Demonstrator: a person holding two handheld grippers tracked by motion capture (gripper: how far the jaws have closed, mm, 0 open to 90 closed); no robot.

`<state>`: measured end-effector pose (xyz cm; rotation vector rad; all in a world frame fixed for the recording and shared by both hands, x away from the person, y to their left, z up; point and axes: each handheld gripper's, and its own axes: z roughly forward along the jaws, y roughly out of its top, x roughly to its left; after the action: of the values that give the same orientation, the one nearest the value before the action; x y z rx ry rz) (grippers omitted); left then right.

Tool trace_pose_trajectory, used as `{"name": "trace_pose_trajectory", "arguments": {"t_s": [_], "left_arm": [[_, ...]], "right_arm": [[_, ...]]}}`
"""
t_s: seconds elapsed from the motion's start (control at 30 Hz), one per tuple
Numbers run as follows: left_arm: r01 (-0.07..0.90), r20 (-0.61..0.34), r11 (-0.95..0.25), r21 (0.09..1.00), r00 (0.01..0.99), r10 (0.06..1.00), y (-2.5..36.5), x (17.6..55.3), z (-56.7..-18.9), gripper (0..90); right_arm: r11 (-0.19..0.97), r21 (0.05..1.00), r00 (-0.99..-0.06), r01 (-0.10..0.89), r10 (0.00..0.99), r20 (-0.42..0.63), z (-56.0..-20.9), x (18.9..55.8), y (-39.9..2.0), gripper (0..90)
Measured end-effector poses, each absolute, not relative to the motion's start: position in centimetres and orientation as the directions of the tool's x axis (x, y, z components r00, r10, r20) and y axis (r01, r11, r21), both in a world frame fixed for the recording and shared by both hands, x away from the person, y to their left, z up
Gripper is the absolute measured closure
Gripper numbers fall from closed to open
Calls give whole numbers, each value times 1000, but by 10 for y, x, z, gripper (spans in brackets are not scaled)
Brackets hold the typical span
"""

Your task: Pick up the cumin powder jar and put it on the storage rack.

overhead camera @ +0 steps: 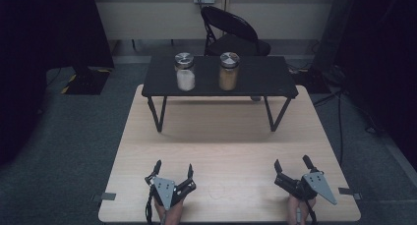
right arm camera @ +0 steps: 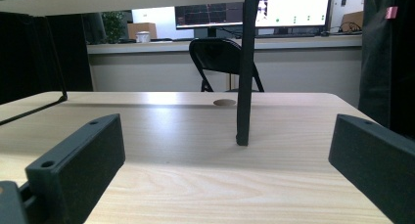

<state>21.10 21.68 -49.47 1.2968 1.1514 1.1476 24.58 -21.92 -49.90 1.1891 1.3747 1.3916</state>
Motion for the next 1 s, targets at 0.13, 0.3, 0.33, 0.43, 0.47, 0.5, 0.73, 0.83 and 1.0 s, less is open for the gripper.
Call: {"name": "trace_pose_trajectory", "arguments": {"t_s": [0.13,0.3,0.33,0.43,0.47,0.5,0.73,0.83,1.0], "left_arm": [[36,27,-30,999,91,995,217,211,-494,3],[36,27,-30,999,94,995,217,211,-494,3],[36,27,-31,999,94,995,217,211,-494,3],[37,27,-31,999,94,995,217,212,-494,3],[37,27,-31,999,94,995,217,212,-494,3],[38,27,-31,999,94,995,217,212,-494,3],[38,27,-31,999,95,995,218,212,-494,3],[38,27,-31,999,95,995,218,212,-494,4],[37,27,-30,999,94,995,217,212,-494,4]], "right_arm": [[-60,996,-200,61,977,71,-501,245,-218,0],[-61,996,-196,63,978,73,-503,245,-218,0],[-58,996,-196,63,978,70,-502,245,-218,0],[-52,997,-196,62,979,63,-502,246,-219,0],[-53,997,-196,58,979,63,-503,246,-219,0],[-52,997,-193,57,979,62,-503,246,-219,0],[-40,998,-196,51,979,50,-506,244,-218,0],[-37,998,-199,52,979,46,-506,245,-219,0],[-33,999,-226,33,973,40,-509,245,-224,0]]}}
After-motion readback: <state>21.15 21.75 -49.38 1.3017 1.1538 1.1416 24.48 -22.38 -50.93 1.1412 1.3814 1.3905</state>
